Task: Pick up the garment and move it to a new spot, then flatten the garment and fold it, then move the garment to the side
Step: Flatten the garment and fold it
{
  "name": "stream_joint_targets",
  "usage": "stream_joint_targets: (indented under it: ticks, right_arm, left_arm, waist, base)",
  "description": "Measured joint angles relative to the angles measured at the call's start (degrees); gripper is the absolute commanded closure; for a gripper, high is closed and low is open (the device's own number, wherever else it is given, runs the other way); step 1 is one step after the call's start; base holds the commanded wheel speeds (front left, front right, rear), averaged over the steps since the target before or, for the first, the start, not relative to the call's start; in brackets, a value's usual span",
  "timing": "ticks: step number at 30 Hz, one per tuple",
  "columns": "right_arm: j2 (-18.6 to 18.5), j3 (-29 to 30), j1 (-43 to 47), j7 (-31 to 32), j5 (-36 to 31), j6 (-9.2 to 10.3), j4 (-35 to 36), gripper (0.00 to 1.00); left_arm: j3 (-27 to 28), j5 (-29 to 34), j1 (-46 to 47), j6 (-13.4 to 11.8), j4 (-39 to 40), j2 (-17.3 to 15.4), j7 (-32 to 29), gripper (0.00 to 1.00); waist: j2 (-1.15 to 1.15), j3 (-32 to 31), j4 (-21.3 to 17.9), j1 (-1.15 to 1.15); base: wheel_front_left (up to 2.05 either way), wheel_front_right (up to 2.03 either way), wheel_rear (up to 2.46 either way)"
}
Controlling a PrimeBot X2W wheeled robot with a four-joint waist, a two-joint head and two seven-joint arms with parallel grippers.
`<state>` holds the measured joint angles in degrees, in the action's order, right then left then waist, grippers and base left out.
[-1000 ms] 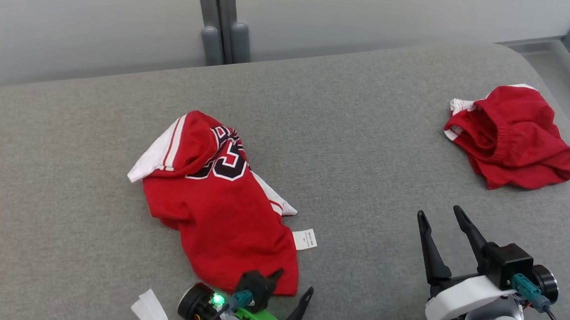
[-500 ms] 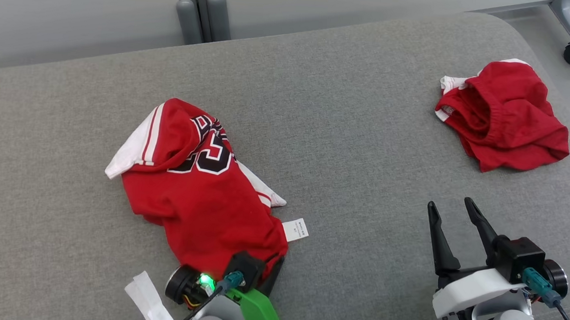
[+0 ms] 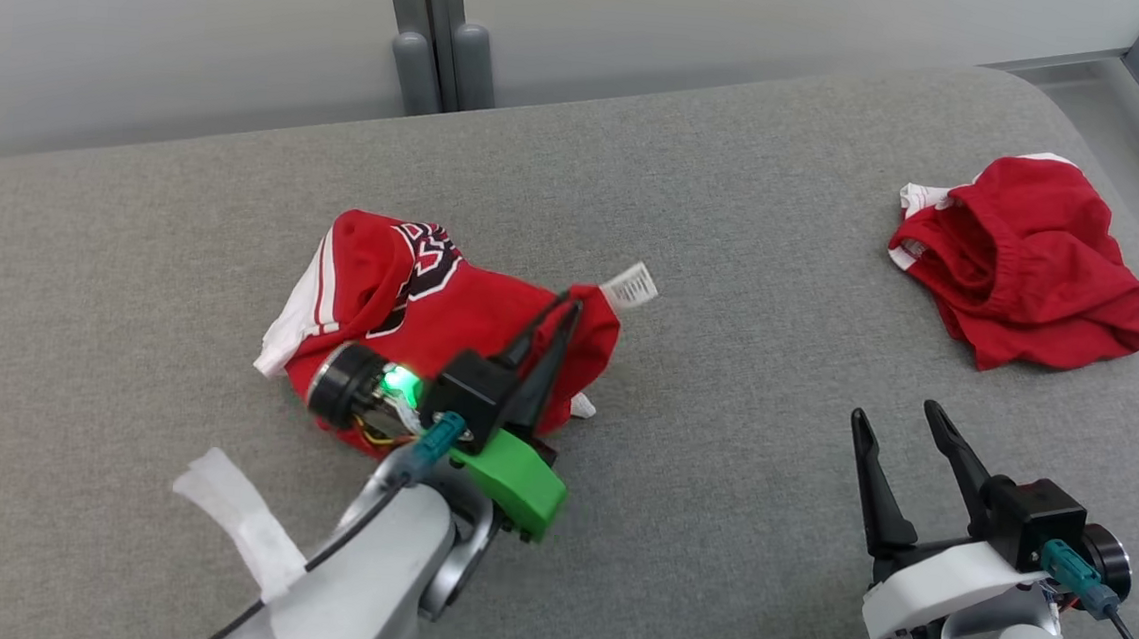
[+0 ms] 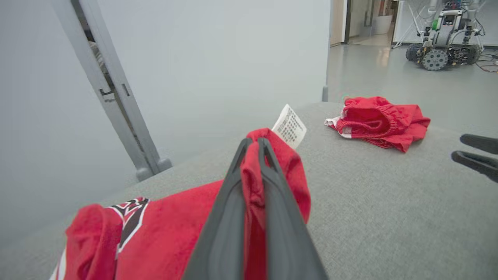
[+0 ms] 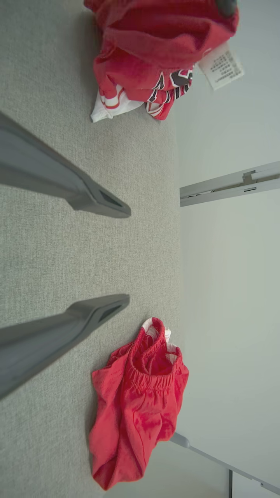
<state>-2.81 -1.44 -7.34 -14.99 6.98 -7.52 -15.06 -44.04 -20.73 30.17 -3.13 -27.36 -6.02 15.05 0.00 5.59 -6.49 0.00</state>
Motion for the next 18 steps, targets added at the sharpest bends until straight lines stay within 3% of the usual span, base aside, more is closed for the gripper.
stream_joint_targets:
  ticks: [6, 14, 18]
  right_arm:
    - [0.0, 0.73, 0.87, 0.0, -0.27, -0.01, 0.05, 0.0]
    - [0.0, 0.92, 1.6, 0.0, -0.27, -0.01, 0.02, 0.0]
    - [0.0, 0.71, 1.71, 0.0, -0.29, 0.0, -0.14, 0.0]
  left_arm:
    - [7.19, 1.21, -2.73, -2.49, 7.25, -5.25, 0.08, 1.0]
    - [19.64, -0.13, -12.6, -6.49, 11.61, -16.01, 0.08, 1.0]
    - [24.96, -1.36, -16.97, -7.13, 11.93, -18.51, 0.08, 1.0]
  waist:
    - [0.0, -0.64, 0.53, 0.0]
    - [0.0, -1.21, 2.0, 0.0]
    - [0.0, -1.38, 2.66, 0.0]
  base:
    - [0.0, 0.0, 0.0]
    - [0.0, 0.0, 0.0]
    - [0.0, 0.0, 0.0]
